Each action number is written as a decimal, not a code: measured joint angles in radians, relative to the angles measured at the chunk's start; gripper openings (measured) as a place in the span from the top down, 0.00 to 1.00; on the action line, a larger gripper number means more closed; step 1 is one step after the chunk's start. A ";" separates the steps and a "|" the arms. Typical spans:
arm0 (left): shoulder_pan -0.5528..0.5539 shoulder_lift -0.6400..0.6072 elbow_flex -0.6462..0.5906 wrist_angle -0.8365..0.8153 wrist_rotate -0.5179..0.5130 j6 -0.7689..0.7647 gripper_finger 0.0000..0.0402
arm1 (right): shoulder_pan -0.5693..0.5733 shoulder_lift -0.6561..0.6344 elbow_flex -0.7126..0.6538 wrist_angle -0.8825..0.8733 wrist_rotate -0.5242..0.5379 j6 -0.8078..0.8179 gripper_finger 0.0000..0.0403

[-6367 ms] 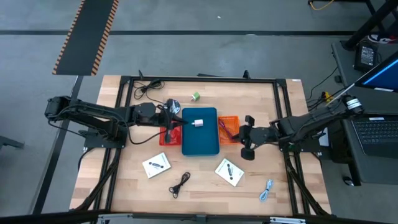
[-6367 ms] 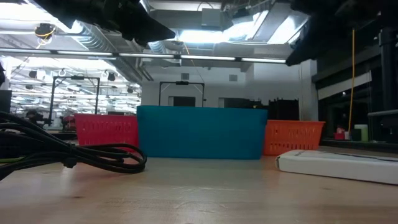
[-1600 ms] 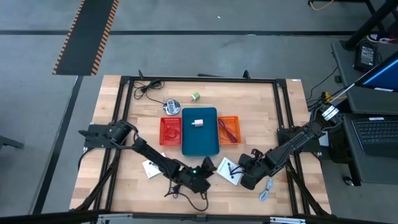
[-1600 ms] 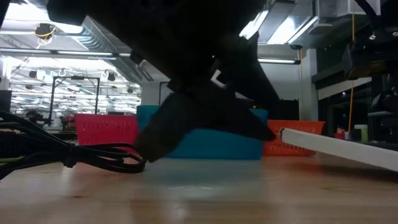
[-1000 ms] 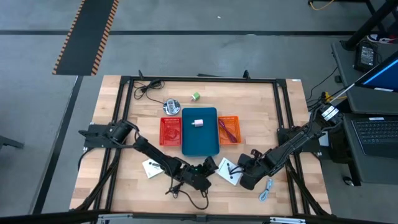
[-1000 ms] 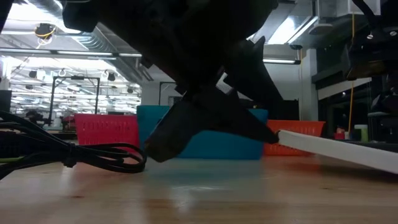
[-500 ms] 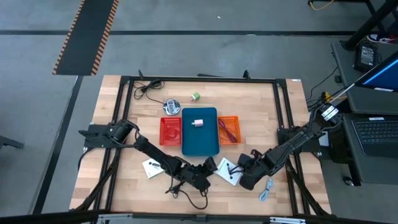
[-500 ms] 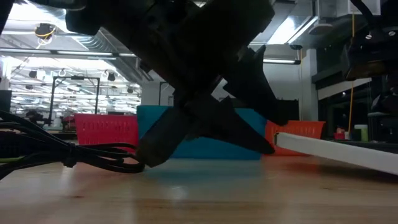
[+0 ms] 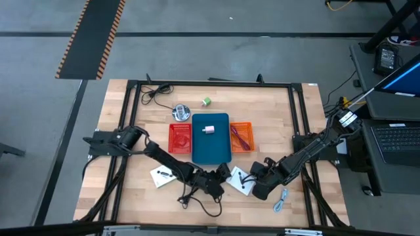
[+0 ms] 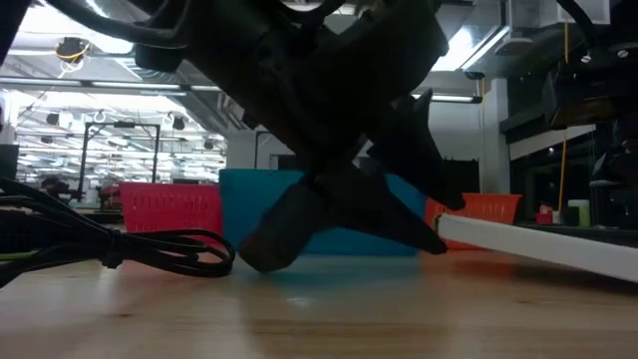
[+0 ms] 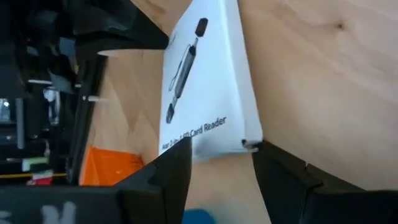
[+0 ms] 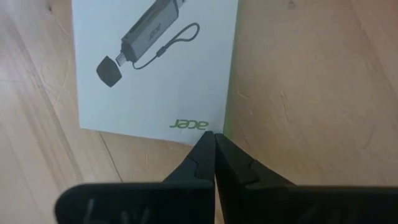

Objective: Pick and place items into bin
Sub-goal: Put the right card reader box into the red bin

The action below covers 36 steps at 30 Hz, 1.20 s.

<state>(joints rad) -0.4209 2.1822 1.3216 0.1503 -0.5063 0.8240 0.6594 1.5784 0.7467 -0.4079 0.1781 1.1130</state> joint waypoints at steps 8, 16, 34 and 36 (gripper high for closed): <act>-0.002 0.012 -0.001 0.093 -0.020 0.094 0.59 | 0.000 0.000 0.000 -0.001 -0.005 0.000 1.00; -0.007 0.015 0.017 0.089 -0.011 0.153 0.66 | 0.000 0.000 0.000 -0.001 -0.007 -0.010 1.00; -0.073 0.015 0.019 0.118 -0.088 0.246 0.95 | 0.000 0.000 0.000 0.037 0.002 -0.019 1.00; -0.082 0.015 0.019 0.118 -0.114 0.245 0.95 | 0.000 0.000 0.000 0.037 0.019 -0.020 1.00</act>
<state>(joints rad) -0.5029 2.1971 1.3403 0.2680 -0.6208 1.0691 0.6594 1.5787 0.7468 -0.3710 0.1968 1.0931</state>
